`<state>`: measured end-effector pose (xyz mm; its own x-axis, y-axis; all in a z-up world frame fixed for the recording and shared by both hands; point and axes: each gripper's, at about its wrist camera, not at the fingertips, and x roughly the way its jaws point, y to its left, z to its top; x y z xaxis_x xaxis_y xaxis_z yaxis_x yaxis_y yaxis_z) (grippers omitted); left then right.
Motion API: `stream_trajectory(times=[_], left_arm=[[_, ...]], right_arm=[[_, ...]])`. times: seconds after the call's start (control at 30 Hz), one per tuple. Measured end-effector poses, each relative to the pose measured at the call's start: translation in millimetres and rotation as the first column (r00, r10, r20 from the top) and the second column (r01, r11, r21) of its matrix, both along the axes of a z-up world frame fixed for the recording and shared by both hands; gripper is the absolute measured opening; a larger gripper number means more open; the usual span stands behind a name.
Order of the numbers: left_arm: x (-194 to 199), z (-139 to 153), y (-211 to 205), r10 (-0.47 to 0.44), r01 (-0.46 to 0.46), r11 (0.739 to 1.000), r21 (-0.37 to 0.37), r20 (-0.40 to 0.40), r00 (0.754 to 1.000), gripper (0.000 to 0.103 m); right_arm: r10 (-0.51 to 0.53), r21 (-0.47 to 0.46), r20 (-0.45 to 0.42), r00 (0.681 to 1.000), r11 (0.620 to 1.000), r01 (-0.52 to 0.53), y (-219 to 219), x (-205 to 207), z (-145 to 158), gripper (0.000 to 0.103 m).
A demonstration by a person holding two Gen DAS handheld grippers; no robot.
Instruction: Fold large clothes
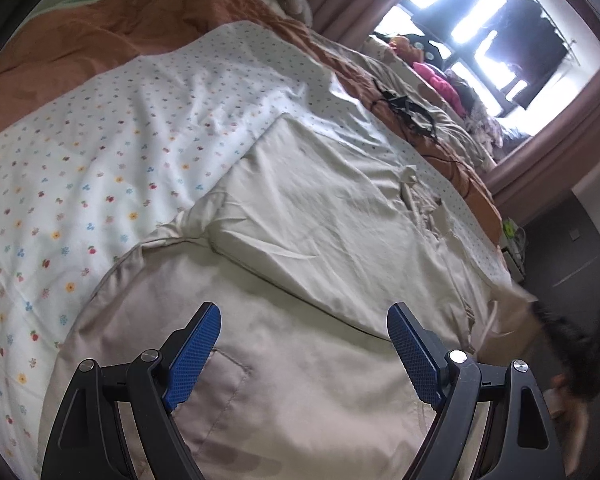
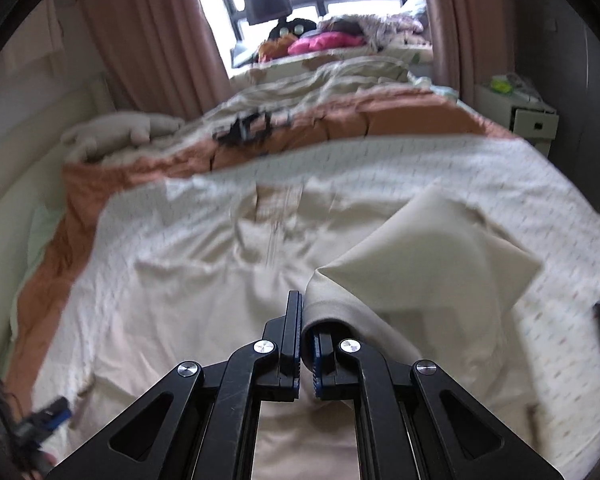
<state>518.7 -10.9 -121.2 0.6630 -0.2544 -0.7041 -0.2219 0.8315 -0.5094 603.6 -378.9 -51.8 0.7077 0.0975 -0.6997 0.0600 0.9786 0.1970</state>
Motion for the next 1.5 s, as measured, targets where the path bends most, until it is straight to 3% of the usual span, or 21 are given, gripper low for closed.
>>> stream_trajectory(times=[0.1, 0.17, 0.23, 0.27, 0.4, 0.47, 0.53, 0.63, 0.73, 0.9, 1.03, 1.13, 1.4, 1.5], left_arm=[[2, 6, -8, -0.029, 0.029, 1.0, 0.011, 0.024, 0.999, 0.086], [2, 7, -13, -0.046, 0.045, 0.999, 0.022, 0.032, 0.998, 0.086], [2, 6, -21, -0.07, 0.068, 0.996, 0.052, 0.03, 0.997, 0.086], [2, 5, -23, -0.078, 0.076, 0.995, 0.063, 0.025, 0.997, 0.086], [6, 0, -34, -0.113, 0.113, 0.99, 0.082, 0.005, 0.994, 0.086], [8, 0, -37, -0.119, 0.117, 0.989, 0.088, 0.01, 0.993, 0.086], [8, -1, -40, -0.123, 0.121, 0.987, 0.106, 0.012, 0.992, 0.086], [7, -2, -46, -0.138, 0.135, 0.983, 0.127, 0.013, 0.99, 0.086], [4, -2, -49, -0.136, 0.132, 0.979, 0.155, 0.021, 0.99, 0.086], [5, -5, -48, -0.119, 0.111, 0.979, 0.17, 0.039, 0.992, 0.086], [9, -8, -51, -0.126, 0.116, 0.975, 0.191, 0.045, 0.991, 0.086], [10, -9, -53, -0.131, 0.119, 0.974, 0.195, 0.049, 0.99, 0.086], [8, -12, -49, -0.119, 0.109, 0.979, 0.175, 0.048, 0.992, 0.086], [8, -13, -45, -0.11, 0.102, 0.983, 0.153, 0.047, 0.993, 0.086]], right_arm=[[0.012, -0.017, -0.076, 0.997, 1.0, -0.014, 22, 0, -37, 0.007], [0.026, -0.002, -0.134, 0.991, 1.0, -0.026, 35, -3, -62, 0.024], [0.038, 0.018, -0.189, 0.981, 0.999, -0.036, 46, -10, -86, 0.061], [0.048, 0.033, -0.203, 0.978, 0.999, -0.043, 49, -15, -93, 0.063], [0.087, 0.113, -0.248, 0.965, 0.992, -0.06, 43, -38, -102, 0.064], [0.104, 0.189, -0.206, 0.973, 0.98, -0.064, 28, -48, -85, 0.064], [0.063, 0.222, -0.159, 0.985, 0.975, -0.026, 6, -61, -68, 0.071], [-0.013, 0.298, -0.121, 0.993, 0.953, 0.049, -32, -77, -60, 0.073], [-0.114, 0.363, -0.13, 0.985, 0.919, 0.154, -71, -84, -65, 0.073], [-0.225, 0.392, -0.155, 0.962, 0.88, 0.269, -110, -82, -82, 0.073], [-0.274, 0.434, -0.214, 0.938, 0.833, 0.343, -130, -71, -107, 0.073], [-0.27, 0.483, -0.221, 0.937, 0.804, 0.345, -135, -65, -118, 0.073], [-0.215, 0.456, -0.281, 0.936, 0.828, 0.327, -119, -67, -114, 0.066], [-0.212, 0.441, -0.195, 0.958, 0.853, 0.279, -109, -81, -90, 0.066]])
